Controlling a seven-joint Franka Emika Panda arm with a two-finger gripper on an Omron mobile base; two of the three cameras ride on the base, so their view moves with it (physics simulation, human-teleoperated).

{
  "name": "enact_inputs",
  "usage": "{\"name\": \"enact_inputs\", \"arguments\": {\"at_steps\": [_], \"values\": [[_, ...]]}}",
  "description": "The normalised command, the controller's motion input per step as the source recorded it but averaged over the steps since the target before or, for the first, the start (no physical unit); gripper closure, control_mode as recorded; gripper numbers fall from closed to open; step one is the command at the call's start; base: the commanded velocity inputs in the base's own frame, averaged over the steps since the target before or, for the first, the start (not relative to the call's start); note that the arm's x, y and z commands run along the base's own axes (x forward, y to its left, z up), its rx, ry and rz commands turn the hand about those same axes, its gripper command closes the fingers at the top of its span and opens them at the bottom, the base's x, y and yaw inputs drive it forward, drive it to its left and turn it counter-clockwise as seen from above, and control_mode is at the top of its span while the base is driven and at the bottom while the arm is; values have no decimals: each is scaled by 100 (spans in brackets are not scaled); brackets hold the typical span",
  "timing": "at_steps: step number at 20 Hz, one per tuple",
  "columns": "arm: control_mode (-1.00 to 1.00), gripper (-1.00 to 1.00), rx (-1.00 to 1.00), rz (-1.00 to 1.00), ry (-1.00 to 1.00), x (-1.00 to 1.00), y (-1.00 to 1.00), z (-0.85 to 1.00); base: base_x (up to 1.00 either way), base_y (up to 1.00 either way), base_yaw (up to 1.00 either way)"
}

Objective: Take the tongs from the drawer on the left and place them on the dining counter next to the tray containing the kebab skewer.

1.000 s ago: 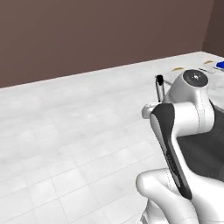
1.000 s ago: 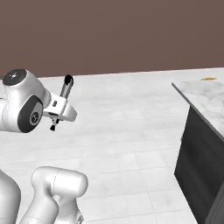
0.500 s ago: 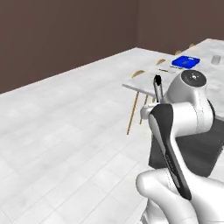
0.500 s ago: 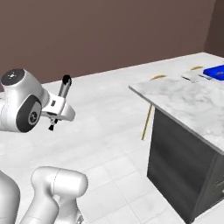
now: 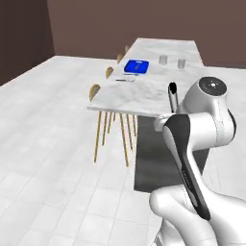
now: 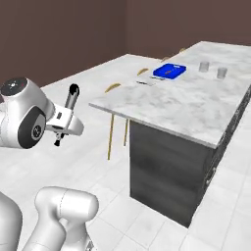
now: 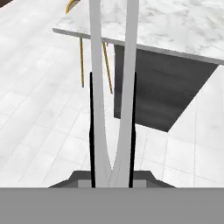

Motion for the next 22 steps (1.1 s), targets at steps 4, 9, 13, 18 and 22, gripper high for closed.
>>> {"name": "enact_inputs", "arguments": {"at_steps": [4, 9, 13, 18, 22], "values": [[100, 100, 0, 0, 0, 0, 0, 0, 23, 59, -77], [100, 100, 0, 0, 0, 0, 0, 0, 4, 66, -73], [100, 100, 0, 0, 0, 0, 0, 0, 0, 80, -66], [100, 100, 0, 0, 0, 0, 0, 0, -1, 98, -51], [100, 100, 0, 0, 0, 0, 0, 0, -11, 100, -41]]}}
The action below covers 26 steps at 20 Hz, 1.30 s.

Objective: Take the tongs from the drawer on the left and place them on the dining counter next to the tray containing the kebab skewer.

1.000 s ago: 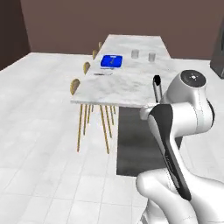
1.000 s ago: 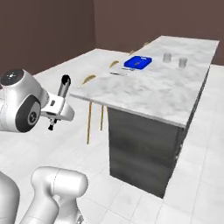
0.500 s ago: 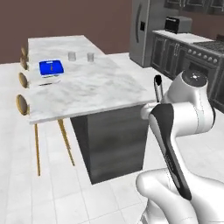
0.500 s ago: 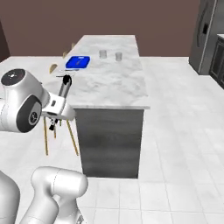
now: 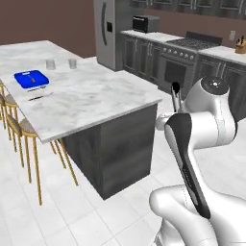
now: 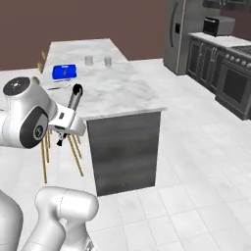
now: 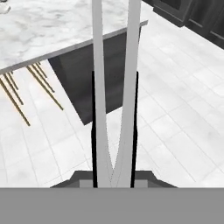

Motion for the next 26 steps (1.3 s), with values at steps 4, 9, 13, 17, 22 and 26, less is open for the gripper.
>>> {"name": "enact_inputs", "arguments": {"at_steps": [4, 9, 13, 17, 22, 26], "values": [[100, 100, 0, 0, 0, 0, 0, 0, -14, 100, -37], [100, 100, 0, 0, 0, 0, 0, 0, -13, 100, -35], [100, 100, 0, 0, 0, 0, 0, 0, -10, 100, -35], [100, 100, 0, 0, 0, 0, 0, 0, -2, 100, -34], [100, 100, 0, 0, 0, 0, 0, 0, 0, 100, -30], [100, 100, 0, 0, 0, 0, 0, 0, 0, 100, -29]]}}
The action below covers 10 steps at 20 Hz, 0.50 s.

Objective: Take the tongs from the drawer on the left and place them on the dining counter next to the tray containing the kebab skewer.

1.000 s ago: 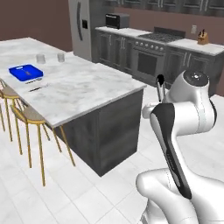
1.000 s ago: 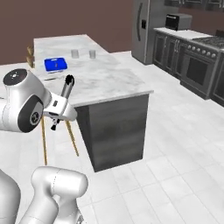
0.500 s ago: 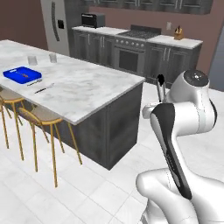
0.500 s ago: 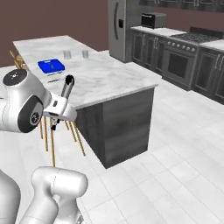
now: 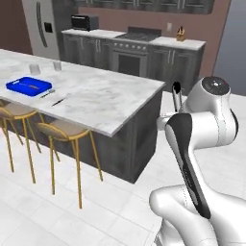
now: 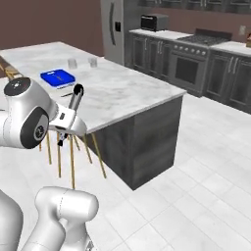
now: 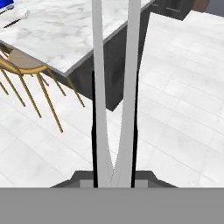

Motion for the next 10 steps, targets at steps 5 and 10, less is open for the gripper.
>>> {"name": "enact_inputs", "arguments": {"at_steps": [5, 10], "values": [[100, 100, 0, 0, 0, 0, 0, 0, 0, 100, -30], [100, 100, 0, 0, 0, 0, 0, 0, 0, 100, -34]]}}
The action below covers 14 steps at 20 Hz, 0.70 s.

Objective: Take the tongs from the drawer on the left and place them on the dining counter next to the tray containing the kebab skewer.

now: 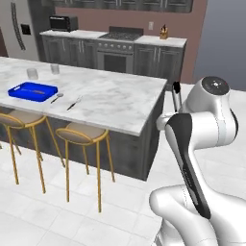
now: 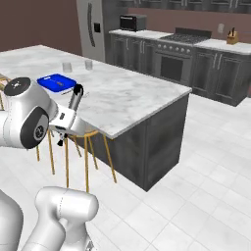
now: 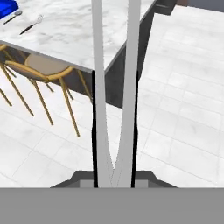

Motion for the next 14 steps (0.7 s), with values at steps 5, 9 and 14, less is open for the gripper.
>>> {"name": "enact_inputs", "arguments": {"at_steps": [5, 9, 14], "values": [[100, 100, 0, 0, 0, 0, 0, 0, 0, 100, -36], [100, 100, 0, 0, 0, 0, 0, 0, 0, 100, -34], [100, 100, 0, 0, 0, 0, 0, 0, 0, 100, -31]]}}
